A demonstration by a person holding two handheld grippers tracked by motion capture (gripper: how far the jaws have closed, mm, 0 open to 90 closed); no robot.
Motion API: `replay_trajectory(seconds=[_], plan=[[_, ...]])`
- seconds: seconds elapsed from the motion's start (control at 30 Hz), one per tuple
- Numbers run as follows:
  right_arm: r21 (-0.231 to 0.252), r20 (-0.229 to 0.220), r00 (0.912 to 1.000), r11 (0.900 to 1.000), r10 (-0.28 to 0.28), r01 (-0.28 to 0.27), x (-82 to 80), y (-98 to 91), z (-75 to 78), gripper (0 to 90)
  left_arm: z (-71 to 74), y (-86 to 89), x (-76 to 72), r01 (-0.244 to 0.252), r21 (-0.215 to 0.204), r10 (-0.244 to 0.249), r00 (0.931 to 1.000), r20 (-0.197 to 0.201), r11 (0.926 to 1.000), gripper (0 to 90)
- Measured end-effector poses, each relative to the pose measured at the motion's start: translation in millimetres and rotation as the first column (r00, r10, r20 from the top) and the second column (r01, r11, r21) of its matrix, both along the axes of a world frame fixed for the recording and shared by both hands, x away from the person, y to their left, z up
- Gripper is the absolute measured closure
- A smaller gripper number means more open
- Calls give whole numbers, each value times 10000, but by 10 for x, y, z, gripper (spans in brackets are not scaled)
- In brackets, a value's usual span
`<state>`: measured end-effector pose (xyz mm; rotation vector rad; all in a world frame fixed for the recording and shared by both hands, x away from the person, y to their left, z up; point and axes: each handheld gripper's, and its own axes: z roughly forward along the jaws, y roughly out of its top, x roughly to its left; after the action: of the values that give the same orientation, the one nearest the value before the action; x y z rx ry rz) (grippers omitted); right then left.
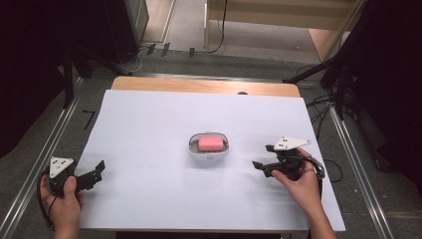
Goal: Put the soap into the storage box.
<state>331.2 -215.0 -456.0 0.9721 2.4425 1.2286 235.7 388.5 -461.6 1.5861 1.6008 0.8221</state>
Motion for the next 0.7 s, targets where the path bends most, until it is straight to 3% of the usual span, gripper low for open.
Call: replay_trajectory(seconds=[0.4,0.7], plan=[[261,3,9970,9966,-779,779,-120,-275,-96,201,2,-2,-3,7,22,-7,10000,-18,10000,72],[438,64,9892,9883,-1466,1462,-239,-495,-198,199,4,-6,-4,14,75,-14,10000,-31,10000,72]])
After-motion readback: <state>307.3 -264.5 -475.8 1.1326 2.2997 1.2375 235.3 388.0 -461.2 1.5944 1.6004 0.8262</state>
